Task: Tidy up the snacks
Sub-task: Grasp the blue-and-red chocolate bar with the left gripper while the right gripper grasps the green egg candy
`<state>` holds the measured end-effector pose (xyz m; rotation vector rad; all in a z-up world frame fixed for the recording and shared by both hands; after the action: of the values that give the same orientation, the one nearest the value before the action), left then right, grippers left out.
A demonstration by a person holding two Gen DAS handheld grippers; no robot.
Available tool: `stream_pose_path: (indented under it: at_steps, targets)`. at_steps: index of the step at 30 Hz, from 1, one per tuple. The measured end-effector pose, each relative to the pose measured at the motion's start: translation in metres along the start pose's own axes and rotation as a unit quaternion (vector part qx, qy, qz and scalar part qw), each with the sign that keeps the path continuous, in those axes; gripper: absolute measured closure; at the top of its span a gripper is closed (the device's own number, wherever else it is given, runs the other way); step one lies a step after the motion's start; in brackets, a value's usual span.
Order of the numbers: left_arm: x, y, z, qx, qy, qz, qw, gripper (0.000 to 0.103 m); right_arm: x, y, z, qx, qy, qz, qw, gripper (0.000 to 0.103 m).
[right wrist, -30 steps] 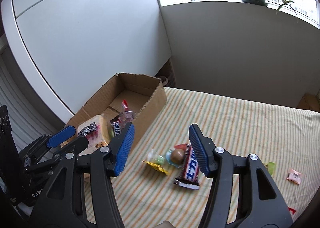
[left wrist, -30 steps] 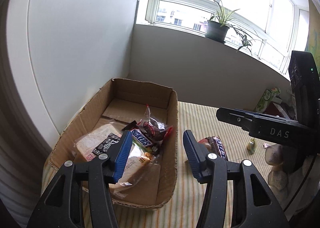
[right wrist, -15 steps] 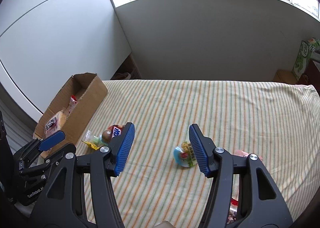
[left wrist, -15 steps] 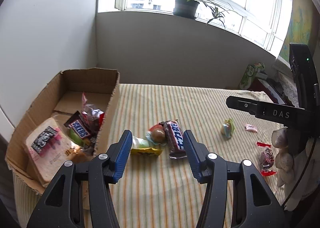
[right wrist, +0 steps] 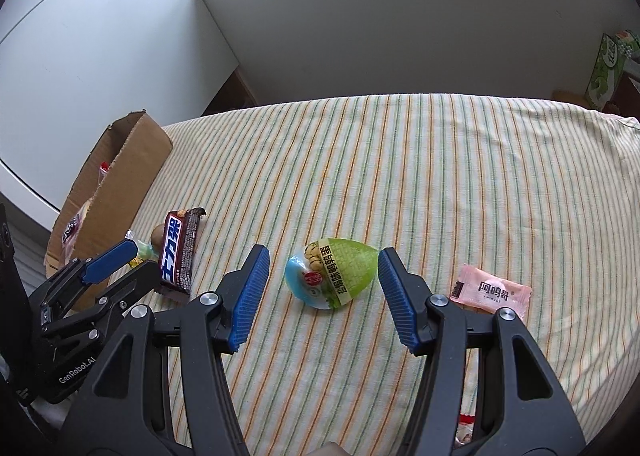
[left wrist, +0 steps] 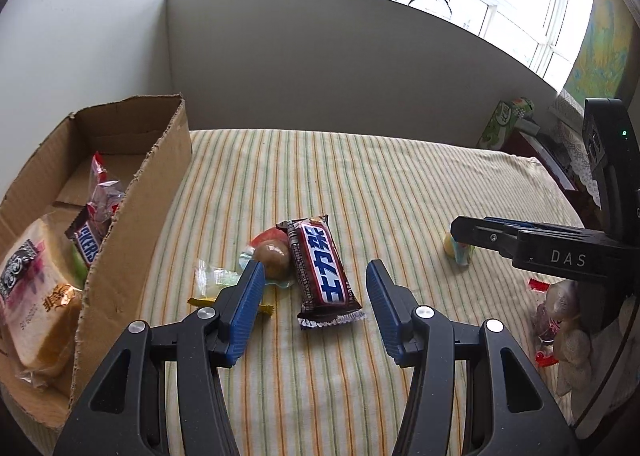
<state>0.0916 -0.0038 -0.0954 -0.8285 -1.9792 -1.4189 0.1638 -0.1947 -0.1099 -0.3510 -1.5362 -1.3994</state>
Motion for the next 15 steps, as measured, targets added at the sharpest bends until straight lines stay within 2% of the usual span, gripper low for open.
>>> stream_pose_path:
  at_steps: [6, 10, 11, 15]
  targets:
    - [-0.012, -0.001, -0.005, -0.010, 0.009, 0.008, 0.9999, 0.052, -0.010, 0.004, 0.006, 0.018, -0.014, 0.012, 1.000, 0.044]
    - [-0.019, 0.000, -0.009, -0.015, 0.012, 0.013, 0.9997, 0.063, -0.012, 0.003, 0.006, 0.019, -0.014, 0.014, 1.000, 0.044]
    - [-0.020, 0.000, -0.011, -0.017, 0.011, 0.015, 0.9997, 0.069, -0.012, 0.003, 0.005, 0.018, -0.015, 0.015, 1.000, 0.044]
    - [-0.026, 0.000, -0.015, -0.024, 0.016, 0.018, 0.9994, 0.071, -0.017, 0.002, 0.003, 0.021, -0.016, 0.021, 0.999, 0.044]
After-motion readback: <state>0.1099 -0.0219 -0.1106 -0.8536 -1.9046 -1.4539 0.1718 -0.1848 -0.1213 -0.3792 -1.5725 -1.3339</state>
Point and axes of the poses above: each gripper's, at about its wrist camera, not at the fingertips, and x roughly against the way its jaws point, z to its left, y to its top, the point moved 2 cm from there along -x, roughly the way its jaws point, and after that the axes turned 13 degrees about x, right-handed, at the moved point
